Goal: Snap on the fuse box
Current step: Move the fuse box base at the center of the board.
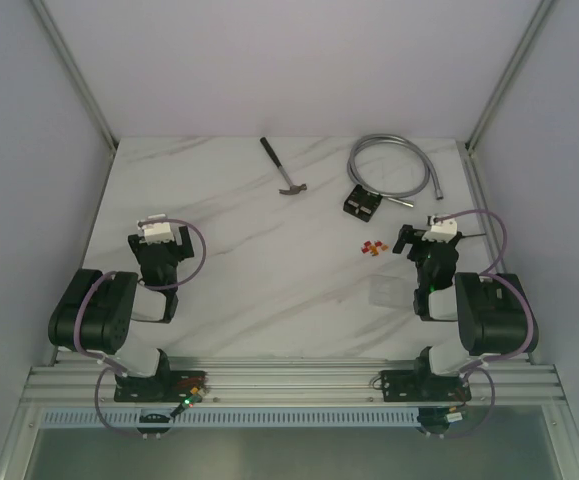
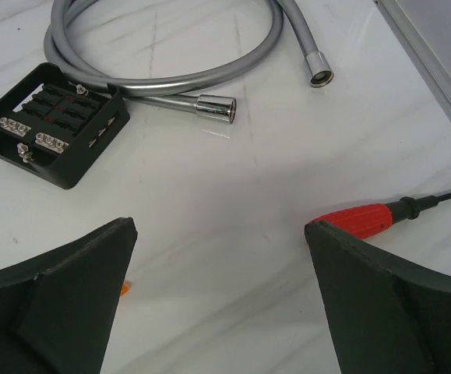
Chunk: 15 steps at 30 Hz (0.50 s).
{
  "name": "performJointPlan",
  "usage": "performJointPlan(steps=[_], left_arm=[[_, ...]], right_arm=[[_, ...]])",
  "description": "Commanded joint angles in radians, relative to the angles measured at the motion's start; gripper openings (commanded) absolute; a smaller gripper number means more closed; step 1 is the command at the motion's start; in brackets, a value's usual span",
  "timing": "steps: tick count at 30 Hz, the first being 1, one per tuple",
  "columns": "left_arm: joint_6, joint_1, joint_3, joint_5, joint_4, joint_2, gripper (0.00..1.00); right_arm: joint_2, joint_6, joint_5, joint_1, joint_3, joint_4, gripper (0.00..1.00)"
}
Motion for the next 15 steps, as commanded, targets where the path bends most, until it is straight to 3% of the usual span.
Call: performJointPlan(steps=[1, 10, 15], left_arm=[[0.009, 0.000, 0.012, 0.018, 0.046, -0.005, 1.00], [0.009, 0.000, 0.010, 0.018, 0.049, -0.006, 1.00], [0.012, -0.001, 0.033, 0.022, -0.019, -0.037, 1.00]], right_arm=[[-0.003, -0.018, 0.021, 0.003, 0.014, 0.031, 1.00], [-0.005, -0.018, 0.020, 0.003, 0.011, 0.036, 1.00], [-0.087, -0.036, -0.003, 0.015, 0.109, -0.225, 1.00]])
